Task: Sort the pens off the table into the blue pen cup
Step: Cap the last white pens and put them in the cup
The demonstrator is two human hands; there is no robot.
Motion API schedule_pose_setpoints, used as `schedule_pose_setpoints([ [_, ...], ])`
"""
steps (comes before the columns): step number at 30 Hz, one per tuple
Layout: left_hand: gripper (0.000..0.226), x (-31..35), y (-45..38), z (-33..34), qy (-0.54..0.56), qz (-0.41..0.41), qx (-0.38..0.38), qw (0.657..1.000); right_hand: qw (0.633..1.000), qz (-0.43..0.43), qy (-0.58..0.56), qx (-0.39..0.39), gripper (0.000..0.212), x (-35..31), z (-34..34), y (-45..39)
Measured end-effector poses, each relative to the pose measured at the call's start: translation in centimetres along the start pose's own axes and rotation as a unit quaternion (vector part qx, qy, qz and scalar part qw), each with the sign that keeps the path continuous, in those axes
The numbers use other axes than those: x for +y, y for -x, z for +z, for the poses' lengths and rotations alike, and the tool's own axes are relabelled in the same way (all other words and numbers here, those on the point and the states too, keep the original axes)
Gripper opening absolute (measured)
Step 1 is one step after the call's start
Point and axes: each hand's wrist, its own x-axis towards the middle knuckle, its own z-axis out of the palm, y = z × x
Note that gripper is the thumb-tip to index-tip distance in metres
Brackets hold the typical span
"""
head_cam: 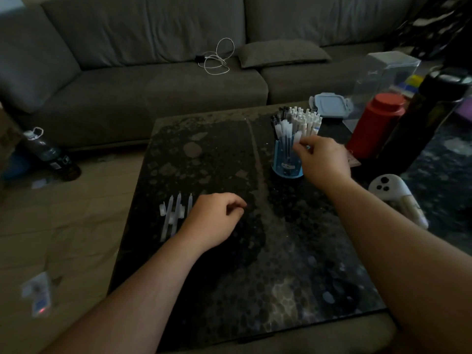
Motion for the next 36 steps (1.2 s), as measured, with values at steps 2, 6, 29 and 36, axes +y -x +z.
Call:
schedule_pose_setpoints([
  [2, 0.022, -0.3, -0.1, 0.0, 0.001, 0.004, -0.002, 1.0, 1.0, 0.0, -0.011, 0.001, 0.03, -0.1, 0.0, 0.1],
  [6, 0.021, -0.5, -0.1, -0.2, 0.001, 0.002, 0.004, 1.0, 1.0, 0.004, -0.025, -0.007, 0.029, 0.0, 0.0, 0.1],
  [29, 0.021, -8.4, -1.1, -5.5, -0.079, -0.17, 0.101, 0.977, 0.888, -0.325, 0.118, -0.302, 0.044, -8.5, 13.1, 11.6],
  [36, 0.022, -8.1, -1.6, -5.0, -0.115, -0.167, 0.097, 0.974, 0.925, -0.247, 0.13, -0.256, 0.031, -8.9, 12.3, 11.0],
])
